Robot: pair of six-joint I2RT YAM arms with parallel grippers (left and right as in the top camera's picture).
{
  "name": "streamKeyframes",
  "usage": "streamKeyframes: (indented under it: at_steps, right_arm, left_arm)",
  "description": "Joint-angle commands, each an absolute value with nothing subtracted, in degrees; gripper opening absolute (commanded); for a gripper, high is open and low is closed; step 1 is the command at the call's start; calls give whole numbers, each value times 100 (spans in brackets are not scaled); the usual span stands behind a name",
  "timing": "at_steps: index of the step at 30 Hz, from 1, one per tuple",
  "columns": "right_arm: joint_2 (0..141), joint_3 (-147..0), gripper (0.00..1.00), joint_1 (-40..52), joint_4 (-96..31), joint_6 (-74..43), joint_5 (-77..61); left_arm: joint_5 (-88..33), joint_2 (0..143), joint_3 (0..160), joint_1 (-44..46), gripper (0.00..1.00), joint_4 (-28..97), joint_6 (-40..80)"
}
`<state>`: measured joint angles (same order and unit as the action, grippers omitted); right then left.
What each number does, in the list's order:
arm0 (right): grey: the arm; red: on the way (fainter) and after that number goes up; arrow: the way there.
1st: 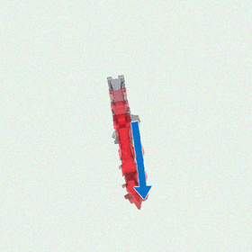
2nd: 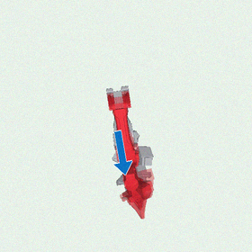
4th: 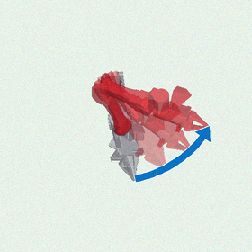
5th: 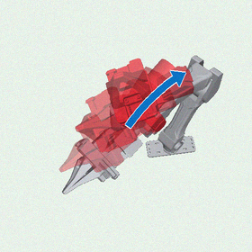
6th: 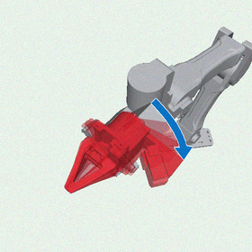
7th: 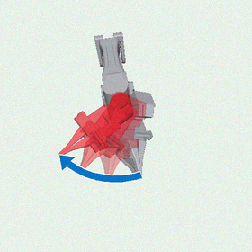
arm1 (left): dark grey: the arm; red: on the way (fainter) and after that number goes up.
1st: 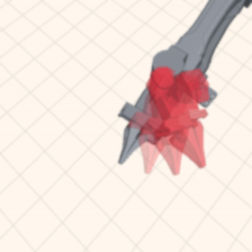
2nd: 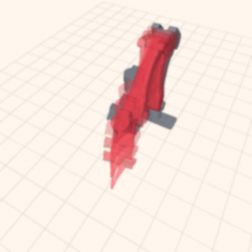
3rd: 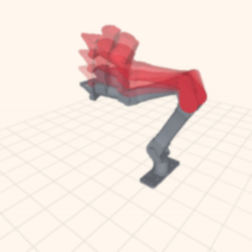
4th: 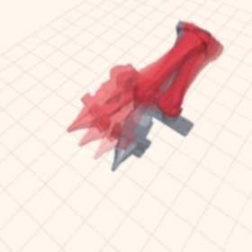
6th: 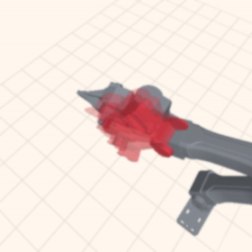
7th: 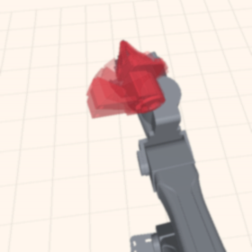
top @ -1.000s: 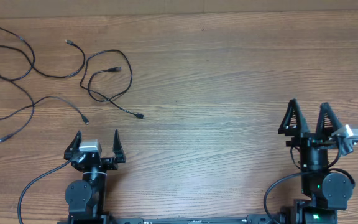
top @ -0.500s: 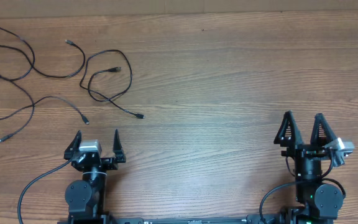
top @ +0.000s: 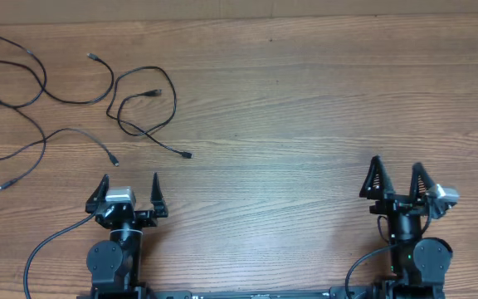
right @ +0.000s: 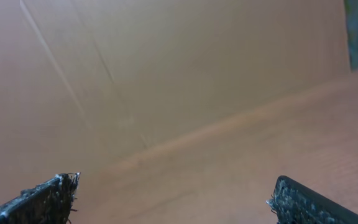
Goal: Untangle cables
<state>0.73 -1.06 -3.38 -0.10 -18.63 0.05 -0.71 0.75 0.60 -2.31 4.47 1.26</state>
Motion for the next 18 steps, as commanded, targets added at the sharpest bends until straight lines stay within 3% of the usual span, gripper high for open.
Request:
streamKeyframes:
  at_steps: [1, 18]
  right_arm:
    - [16, -43, 100, -362, -311, -1594, 60]
    - [14, -43, 100, -355, -484, -1345, -5]
  left_arm:
    - [-113, 25, 25, -261, 99, 436, 36]
    - [-113, 25, 25, -261, 99, 436, 36]
